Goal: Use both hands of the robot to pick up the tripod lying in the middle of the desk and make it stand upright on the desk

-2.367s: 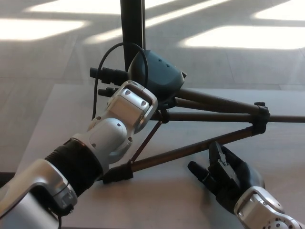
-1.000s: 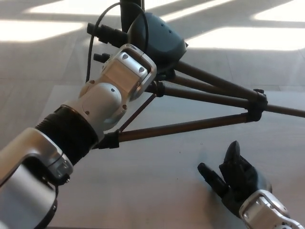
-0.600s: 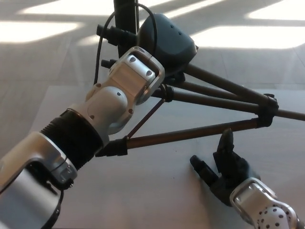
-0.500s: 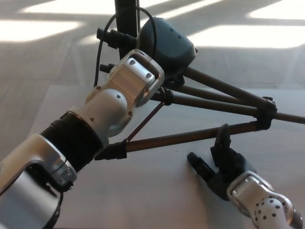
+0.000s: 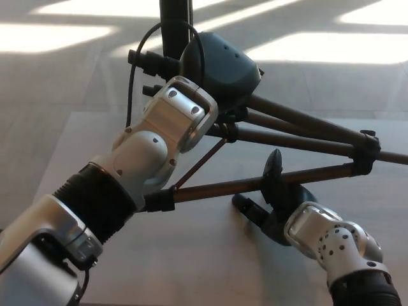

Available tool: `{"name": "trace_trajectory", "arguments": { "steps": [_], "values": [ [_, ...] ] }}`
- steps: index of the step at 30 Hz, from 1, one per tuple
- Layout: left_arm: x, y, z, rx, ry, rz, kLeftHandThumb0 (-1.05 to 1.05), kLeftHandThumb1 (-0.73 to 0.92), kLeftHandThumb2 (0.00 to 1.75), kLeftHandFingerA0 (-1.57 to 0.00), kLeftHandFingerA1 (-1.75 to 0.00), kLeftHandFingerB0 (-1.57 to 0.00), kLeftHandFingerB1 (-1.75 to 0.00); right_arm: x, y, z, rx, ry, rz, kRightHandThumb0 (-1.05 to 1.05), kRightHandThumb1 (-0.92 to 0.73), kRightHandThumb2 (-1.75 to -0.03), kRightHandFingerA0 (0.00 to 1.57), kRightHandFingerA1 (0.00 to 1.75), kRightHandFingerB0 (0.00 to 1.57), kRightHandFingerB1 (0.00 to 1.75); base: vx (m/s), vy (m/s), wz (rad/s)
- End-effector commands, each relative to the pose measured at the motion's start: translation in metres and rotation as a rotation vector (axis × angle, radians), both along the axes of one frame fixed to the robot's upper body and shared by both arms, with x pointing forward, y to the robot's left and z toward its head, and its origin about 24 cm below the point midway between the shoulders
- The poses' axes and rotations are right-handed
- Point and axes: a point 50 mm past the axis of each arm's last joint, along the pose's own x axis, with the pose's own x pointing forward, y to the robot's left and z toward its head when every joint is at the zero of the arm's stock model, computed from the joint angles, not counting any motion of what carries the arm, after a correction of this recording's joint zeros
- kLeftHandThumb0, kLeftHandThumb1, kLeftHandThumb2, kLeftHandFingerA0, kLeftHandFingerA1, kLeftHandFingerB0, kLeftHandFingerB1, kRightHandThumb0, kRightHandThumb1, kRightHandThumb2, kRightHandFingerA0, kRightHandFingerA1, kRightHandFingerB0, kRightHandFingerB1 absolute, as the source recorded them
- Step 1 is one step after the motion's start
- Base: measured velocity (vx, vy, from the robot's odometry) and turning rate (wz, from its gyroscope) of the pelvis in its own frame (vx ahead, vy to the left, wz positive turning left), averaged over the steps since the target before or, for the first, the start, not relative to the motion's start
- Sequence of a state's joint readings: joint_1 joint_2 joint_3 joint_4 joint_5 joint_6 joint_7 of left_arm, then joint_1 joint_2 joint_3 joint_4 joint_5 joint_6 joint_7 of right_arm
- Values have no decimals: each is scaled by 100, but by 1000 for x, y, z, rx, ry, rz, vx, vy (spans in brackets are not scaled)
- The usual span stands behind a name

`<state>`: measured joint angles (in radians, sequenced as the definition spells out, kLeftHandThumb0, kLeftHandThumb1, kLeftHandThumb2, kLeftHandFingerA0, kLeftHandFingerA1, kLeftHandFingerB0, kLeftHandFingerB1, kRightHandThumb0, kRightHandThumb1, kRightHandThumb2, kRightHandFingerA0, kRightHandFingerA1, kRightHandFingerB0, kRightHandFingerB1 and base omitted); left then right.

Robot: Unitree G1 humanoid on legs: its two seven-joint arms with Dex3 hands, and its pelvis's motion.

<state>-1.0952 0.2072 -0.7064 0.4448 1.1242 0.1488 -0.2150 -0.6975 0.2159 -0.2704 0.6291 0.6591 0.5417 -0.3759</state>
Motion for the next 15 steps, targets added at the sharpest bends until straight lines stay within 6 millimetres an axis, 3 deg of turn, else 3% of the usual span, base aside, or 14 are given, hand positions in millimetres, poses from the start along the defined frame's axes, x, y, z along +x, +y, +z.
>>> {"name": "trace_trajectory", "arguments": {
  "steps": [1, 2, 3, 4, 5, 6, 7, 8, 9, 10, 12, 13, 14, 15],
  "values": [
    [-1, -2, 9, -36, -41, 8, -31, 63, 79, -91, -171, -81, -107, 3, -11, 0, 20, 4, -185, -70, -42, -87, 0, 35, 0, 28, 0, 0, 0],
    [-1, -3, 9, -39, -39, 8, -26, 59, 82, -106, -169, -82, -120, 4, -11, 1, 15, 3, -195, -65, -42, -86, 0, 48, 0, 37, 0, 0, 0],
    [-1, -3, 10, -41, -37, 8, -26, 59, 82, -106, -169, -82, -120, 4, -12, 1, 10, 2, -203, -65, -42, -86, 0, 48, 0, 37, 0, 0, 0],
    [-1, -3, 11, -45, -36, 9, -31, 62, 79, -90, -174, -80, -119, 7, -12, 4, 50, -14, -274, -56, -60, -58, 1, 63, 6, 38, 0, 0, 0],
    [-1, -3, 12, -38, -40, 11, -30, 63, 78, -92, -172, -80, -113, 7, -11, 6, 73, -21, -306, -50, -66, -60, 13, 69, 10, 42, 0, 0, 0],
    [-1, -3, 12, -36, -45, 10, -31, 61, 80, -91, -173, -84, -113, 7, -11, 7, 83, -37, -340, -39, -84, -64, 37, 97, 22, 53, 0, 0, 0],
    [-1, -3, 11, -38, -51, 8, -31, 61, 80, -91, -173, -84, -113, 8, -12, 8, 82, -54, -364, -39, -84, -64, 37, 97, 22, 53, 0, 0, 0],
    [0, -2, 11, -51, -50, 6, -31, 61, 81, -91, -173, -84, -114, 9, -16, 9, 82, -59, -439, -45, -81, -64, 77, 122, 55, 82, 0, 0, 0],
    [0, -2, 11, -52, -42, 11, -31, 67, 81, -92, -172, -82, -111, 9, -20, 9, 81, -54, -471, -43, -69, -64, 90, 166, 75, 87, 0, 0, 0],
    [0, -1, 10, -46, -32, 19, -31, 67, 81, -92, -172, -82, -111, 10, -22, 8, 79, -48, -475, -43, -69, -64, 90, 166, 75, 87, 0, 0, 0],
    [1, 0, 10, -48, -33, 16, -31, 62, 79, -92, -170, -85, -104, 11, -27, 9, 22, -21, -427, -39, -57, -79, 118, 175, 98, 142, 0, 0, 0],
    [1, 0, 10, -50, -32, 16, -30, 61, 78, -93, -170, -85, -104, 12, -28, 10, -8, -13, -423, -36, -57, -91, 118, 175, 108, 146, 0, 0, 0],
    [1, 1, 10, -47, -31, 17, -30, 61, 78, -93, -170, -85, -104, 12, -28, 11, -15, -11, -429, -36, -57, -91, 118, 175, 108, 146, 0, 0, 0],
    [2, 2, 10, -50, -35, 16, -30, 59, 79, -93, -169, -84, -108, 10, -27, 15, -67, -7, -460, -39, -56, -92, 120, 175, 92, 150, 0, 0, 0]
  ]
}}
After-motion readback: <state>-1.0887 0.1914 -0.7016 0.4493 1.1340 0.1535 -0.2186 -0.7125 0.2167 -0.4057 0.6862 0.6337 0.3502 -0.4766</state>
